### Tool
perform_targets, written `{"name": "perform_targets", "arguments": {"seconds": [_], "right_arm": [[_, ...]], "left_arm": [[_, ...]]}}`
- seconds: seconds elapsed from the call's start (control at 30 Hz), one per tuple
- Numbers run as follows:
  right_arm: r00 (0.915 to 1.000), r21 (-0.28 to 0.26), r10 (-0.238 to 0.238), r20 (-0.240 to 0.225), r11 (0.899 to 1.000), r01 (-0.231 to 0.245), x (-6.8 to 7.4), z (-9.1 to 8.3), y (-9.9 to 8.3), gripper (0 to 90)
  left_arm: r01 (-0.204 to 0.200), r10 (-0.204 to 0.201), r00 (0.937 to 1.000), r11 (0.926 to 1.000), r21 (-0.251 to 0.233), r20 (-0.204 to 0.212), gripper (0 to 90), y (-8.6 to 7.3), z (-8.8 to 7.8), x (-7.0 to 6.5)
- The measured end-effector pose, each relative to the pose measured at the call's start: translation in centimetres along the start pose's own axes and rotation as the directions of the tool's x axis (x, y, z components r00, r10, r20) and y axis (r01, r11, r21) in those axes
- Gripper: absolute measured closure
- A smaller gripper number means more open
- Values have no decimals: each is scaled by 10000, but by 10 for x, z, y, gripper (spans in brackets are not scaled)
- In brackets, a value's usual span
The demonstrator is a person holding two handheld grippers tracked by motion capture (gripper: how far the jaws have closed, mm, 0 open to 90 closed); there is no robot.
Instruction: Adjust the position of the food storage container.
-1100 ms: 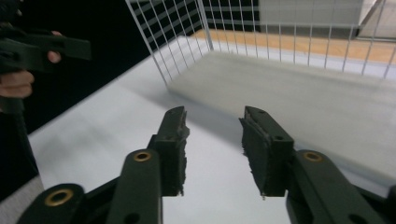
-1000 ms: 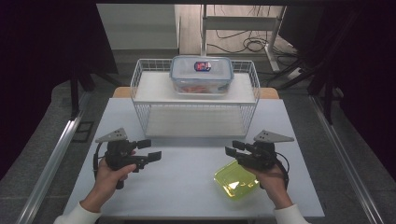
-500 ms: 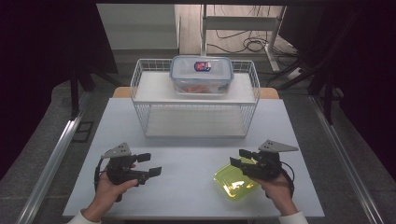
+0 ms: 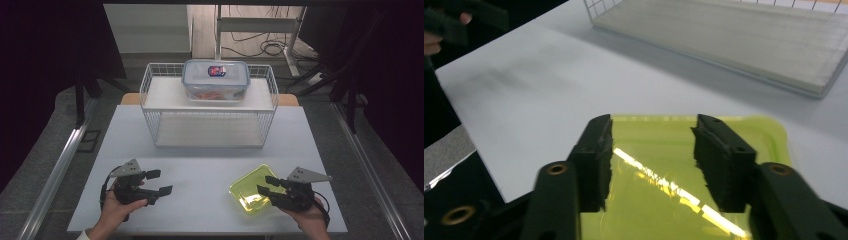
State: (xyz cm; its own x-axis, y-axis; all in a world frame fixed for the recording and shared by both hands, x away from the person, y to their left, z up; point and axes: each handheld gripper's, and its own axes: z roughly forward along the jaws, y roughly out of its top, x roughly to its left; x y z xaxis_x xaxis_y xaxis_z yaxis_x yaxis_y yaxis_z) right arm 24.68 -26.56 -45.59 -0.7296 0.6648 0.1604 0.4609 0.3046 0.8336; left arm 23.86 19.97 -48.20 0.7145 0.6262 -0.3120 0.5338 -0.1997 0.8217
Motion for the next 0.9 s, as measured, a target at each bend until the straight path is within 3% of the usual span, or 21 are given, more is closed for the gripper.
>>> {"name": "perform_targets", "arguments": {"seconds": [0.2,0.27,0.3,0.33,0.57,0.7,0.8,0.9], "right_arm": [[9999,144,23,142,9999,-25,-3,-10,-13,676],[9990,332,-17,438,9995,3,-8,-16,-17,805],[9990,332,-17,438,9995,3,-8,-16,-17,805],[9993,422,-16,387,9991,-1,-10,-22,-20,876],[9991,983,-365,219,9946,342,-5,-28,-37,894],[9963,1677,-832,-216,9821,857,4,-20,-48,894],[9909,2276,-1276,-434,9645,1341,13,-9,-51,894],[9881,2351,-1378,-680,9603,1501,18,-5,-48,894]], "left_arm": [[43,-43,10000,10000,57,-58,210,-1,1,2],[66,-65,10000,10000,58,-71,210,-1,1,3],[64,-64,10000,10000,65,-75,210,-2,1,4],[78,-78,9999,9999,72,-68,210,-2,0,4],[124,-124,9999,9999,58,-42,211,-3,0,5],[59,-58,10000,9998,167,-39,210,-3,2,4],[78,-77,10000,9998,188,-36,210,-3,3,4],[73,-72,10000,9998,196,-41,210,-3,3,4]]}}
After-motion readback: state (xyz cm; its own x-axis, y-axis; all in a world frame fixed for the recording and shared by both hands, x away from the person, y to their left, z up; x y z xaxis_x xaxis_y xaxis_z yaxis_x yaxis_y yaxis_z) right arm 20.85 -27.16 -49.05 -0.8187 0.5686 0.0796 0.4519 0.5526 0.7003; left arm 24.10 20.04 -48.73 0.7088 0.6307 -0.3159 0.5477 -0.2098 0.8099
